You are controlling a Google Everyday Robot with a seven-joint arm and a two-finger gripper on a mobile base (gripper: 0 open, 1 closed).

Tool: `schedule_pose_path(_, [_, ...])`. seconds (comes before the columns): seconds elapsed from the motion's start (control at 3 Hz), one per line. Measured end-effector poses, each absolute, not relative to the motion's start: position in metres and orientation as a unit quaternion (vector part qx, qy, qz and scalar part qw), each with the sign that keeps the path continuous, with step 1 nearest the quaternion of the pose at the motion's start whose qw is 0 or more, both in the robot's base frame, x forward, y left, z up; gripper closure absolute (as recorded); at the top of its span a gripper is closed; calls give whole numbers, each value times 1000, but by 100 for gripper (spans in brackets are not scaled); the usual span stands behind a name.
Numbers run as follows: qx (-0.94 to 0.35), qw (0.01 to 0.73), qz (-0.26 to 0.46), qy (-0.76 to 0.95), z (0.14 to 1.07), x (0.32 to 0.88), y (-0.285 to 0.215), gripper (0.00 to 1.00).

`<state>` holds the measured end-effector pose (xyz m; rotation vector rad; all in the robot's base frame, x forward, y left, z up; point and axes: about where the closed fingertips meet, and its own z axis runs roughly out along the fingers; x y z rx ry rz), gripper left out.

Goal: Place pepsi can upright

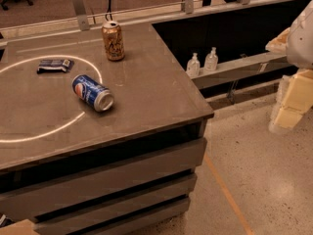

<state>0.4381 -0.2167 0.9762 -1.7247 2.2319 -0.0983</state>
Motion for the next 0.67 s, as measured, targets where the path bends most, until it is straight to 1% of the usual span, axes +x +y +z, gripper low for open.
schedule_pose_path(0.33, [-603,159,-34,781,976,438,-217,0])
schedule_pose_path(0.67, [-589,163,-20,791,973,450,-206,0])
